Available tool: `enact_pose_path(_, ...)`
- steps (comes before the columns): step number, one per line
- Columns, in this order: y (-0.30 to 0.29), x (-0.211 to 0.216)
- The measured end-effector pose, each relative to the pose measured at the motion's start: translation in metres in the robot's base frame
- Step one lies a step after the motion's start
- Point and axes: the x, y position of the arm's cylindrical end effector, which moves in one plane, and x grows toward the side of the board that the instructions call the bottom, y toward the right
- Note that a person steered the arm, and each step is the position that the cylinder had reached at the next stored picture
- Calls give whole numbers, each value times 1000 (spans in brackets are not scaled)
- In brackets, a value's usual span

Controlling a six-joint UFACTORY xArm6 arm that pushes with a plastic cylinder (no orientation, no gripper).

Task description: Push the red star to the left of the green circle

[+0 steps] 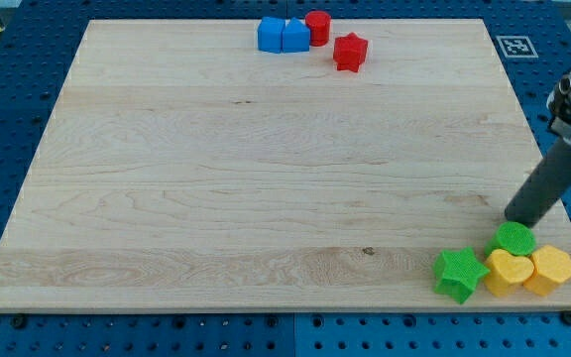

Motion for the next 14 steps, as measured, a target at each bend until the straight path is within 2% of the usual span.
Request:
enact_pose_path(1, 2, -67)
enact_pose_path(2, 7, -157)
enact_pose_path(3, -37, -235)
enact_pose_path(4, -96, -293)
enact_pose_path(5, -135, -313)
enact_pose_path(8, -162, -249)
enact_pose_path(10, -236, -240)
enact_pose_path(11, -234, -221)
enact_pose_path(12, -195, -231)
enact_pose_path(13, -171, -264)
enact_pose_path(14, -155, -246)
